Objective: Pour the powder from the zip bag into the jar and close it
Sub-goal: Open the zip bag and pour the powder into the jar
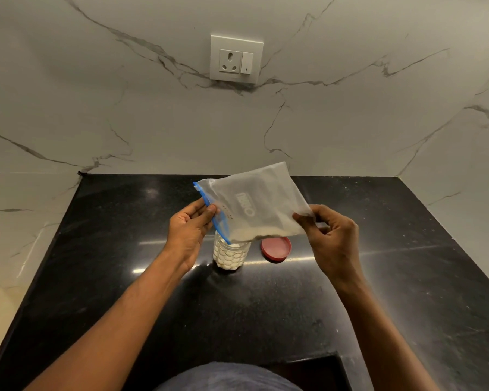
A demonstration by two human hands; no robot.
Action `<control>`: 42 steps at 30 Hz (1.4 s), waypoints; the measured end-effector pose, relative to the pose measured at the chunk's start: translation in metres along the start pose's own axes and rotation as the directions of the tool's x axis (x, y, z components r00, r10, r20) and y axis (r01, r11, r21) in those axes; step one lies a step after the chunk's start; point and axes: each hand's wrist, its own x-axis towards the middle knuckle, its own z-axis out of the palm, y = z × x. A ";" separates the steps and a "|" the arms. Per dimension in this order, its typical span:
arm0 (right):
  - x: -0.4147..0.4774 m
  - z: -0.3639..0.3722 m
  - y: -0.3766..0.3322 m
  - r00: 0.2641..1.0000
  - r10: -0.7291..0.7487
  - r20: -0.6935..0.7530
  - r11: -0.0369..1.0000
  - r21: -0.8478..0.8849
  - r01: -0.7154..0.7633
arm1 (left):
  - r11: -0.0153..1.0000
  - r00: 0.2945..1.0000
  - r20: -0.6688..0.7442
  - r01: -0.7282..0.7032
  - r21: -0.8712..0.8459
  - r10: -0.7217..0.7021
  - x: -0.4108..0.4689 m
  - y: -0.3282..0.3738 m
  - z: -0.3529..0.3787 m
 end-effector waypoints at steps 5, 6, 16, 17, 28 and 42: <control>0.001 0.003 -0.007 1.000 -0.024 0.003 0.998 0.059 0.024 | 1.000 1.000 0.012 -0.010 -0.011 0.010 0.002 -0.001 -0.001; 0.001 0.003 -0.007 0.999 -0.032 0.022 0.998 0.049 0.031 | 1.000 1.000 0.013 -0.010 -0.017 0.010 0.002 -0.001 0.000; 0.009 0.003 -0.012 0.999 -0.032 -0.017 0.999 0.036 0.032 | 1.000 1.000 0.009 0.007 0.014 -0.007 0.004 -0.003 -0.001; 0.010 0.004 -0.013 0.999 -0.034 -0.009 0.999 0.030 0.034 | 1.000 1.000 0.011 0.007 0.014 -0.007 0.005 -0.003 -0.001; 0.013 0.004 -0.012 0.999 -0.032 -0.007 0.999 0.015 0.032 | 1.000 1.000 -0.002 0.017 -0.006 -0.017 0.007 -0.004 0.000; 0.020 0.005 -0.015 0.994 -0.109 0.025 0.988 -0.104 0.111 | 0.999 0.999 -0.010 0.034 -0.028 -0.034 0.003 -0.003 0.002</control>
